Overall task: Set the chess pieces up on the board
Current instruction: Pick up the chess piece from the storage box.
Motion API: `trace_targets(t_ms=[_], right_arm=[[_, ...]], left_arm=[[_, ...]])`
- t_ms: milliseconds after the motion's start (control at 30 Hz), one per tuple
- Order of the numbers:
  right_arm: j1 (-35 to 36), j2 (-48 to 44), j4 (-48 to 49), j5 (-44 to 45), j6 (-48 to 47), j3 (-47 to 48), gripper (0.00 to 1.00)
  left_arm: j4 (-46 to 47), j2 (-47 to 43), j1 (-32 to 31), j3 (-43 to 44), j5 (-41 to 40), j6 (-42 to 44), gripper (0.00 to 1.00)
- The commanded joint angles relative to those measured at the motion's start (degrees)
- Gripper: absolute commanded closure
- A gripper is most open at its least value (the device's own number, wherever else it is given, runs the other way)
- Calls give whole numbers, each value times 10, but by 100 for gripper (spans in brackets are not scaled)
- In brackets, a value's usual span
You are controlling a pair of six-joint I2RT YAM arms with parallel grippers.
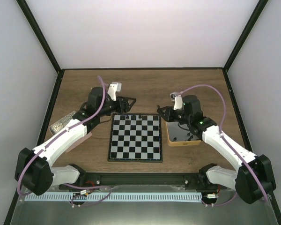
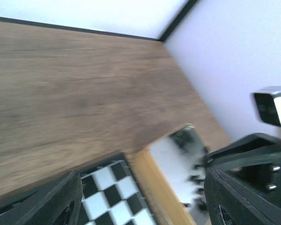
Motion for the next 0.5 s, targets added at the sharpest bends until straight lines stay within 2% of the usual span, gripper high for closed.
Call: trace_targets(t_ms=[0, 133, 200, 300, 467], right_arm=[[17, -6, 107, -214, -26, -6, 89], [36, 5, 128, -282, -69, 17, 88], [43, 16, 112, -288, -98, 35, 88], [62, 33, 76, -266, -142, 61, 88], [99, 74, 50, -198, -178, 92, 89]], left_arm=[[39, 32, 3, 43, 173, -49, 26], [44, 64, 13, 52, 292, -87, 26], [51, 78, 27, 52, 347, -109, 28], [75, 84, 34, 46, 404, -144, 30], [137, 74, 34, 20, 434, -211, 31]])
